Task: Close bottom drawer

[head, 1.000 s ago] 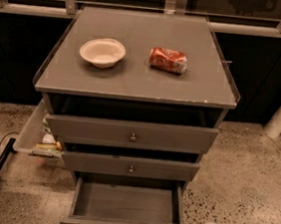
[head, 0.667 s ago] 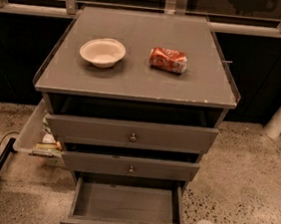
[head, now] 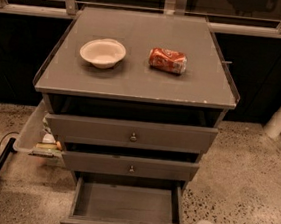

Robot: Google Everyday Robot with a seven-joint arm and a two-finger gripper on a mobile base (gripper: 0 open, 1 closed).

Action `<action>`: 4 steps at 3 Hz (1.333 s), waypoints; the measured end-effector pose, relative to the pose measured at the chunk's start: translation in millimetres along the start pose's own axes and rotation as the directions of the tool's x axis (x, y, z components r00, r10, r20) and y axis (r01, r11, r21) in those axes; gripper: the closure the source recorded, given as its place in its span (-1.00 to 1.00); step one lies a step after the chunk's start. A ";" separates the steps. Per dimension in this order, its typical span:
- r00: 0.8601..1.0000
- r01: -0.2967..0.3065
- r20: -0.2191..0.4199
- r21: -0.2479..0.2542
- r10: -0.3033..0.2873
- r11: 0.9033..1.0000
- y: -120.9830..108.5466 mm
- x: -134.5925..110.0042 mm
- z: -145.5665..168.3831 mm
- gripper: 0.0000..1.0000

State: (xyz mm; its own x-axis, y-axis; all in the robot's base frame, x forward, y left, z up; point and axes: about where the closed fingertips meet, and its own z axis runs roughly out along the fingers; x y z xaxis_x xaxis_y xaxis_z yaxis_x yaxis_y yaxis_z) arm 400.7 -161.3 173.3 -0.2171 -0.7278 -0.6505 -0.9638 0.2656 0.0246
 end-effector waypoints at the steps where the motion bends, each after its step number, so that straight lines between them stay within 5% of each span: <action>1: 1.000 0.000 0.000 0.000 0.000 1.000 0.0 0.0 0.0 -0.32; 2: 1.000 0.000 0.000 0.000 0.000 1.000 0.1 0.0 0.1 -0.79; 3: 1.000 0.000 0.000 0.000 0.000 1.000 -0.1 0.0 0.1 -1.00; 4: 1.000 0.009 0.022 0.010 -0.009 1.000 -14.5 1.5 1.1 -1.00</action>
Offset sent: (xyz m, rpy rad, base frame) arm 0.0000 0.0000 0.0000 0.0000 0.0000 0.0000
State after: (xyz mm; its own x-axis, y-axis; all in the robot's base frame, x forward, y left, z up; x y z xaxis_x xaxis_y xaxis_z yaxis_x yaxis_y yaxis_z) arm 414.5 -165.6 171.1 -0.2049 -0.7163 -0.6670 -0.9641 0.2653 0.0113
